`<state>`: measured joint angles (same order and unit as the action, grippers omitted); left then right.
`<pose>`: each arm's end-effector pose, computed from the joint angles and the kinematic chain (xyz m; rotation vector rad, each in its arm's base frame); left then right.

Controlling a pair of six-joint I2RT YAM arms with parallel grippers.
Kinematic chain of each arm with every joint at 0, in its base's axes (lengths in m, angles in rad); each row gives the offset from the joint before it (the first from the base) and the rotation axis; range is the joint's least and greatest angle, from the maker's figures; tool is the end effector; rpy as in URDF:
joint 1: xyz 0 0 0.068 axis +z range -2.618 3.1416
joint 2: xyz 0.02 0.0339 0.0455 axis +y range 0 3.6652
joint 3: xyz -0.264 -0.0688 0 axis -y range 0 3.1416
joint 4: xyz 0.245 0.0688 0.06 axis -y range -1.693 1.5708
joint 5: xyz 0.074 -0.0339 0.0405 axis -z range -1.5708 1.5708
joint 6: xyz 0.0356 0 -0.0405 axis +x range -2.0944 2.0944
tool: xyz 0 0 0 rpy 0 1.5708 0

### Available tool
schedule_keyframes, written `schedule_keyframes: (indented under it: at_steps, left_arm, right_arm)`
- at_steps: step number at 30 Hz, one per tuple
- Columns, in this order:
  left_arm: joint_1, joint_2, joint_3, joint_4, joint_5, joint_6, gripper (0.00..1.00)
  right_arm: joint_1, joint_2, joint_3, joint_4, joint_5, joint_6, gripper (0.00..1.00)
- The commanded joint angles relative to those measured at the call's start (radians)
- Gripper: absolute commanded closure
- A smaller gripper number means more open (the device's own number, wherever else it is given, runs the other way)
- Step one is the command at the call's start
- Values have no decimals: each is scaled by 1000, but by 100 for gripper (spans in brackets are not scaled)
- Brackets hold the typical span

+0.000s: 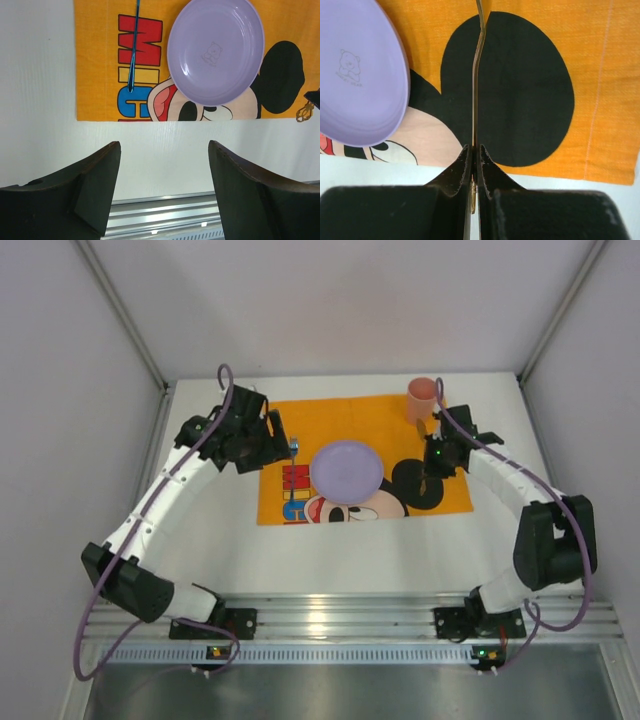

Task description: Set the dinner table for one person

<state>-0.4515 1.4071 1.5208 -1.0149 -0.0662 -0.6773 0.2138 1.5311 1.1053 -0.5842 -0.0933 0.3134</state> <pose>0.2544 -0.1207 0.3755 -0.3119 2.4937 -0.3973 0.3077 0.0702 0.2381 0.0948 2.6050 0.3131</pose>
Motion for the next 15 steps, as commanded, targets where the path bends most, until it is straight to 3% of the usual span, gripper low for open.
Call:
schedule_keyframes:
  at_steps: [1,12,14,15]
  left_arm:
    - [7,-51,-22,24,-26,-10,25]
    - [7,-74,15,-50,-66,-45,26]
    - [7,-88,15,-62,-67,-59,26]
    - [7,-92,15,-68,-67,-62,26]
  right_arm:
    - [4,35,-1,111,-92,-28,100]
    - [16,167,-44,213,-117,-23,100]
    - [15,182,-41,216,-99,-26,95]
    - [15,193,-41,218,-92,-30,88]
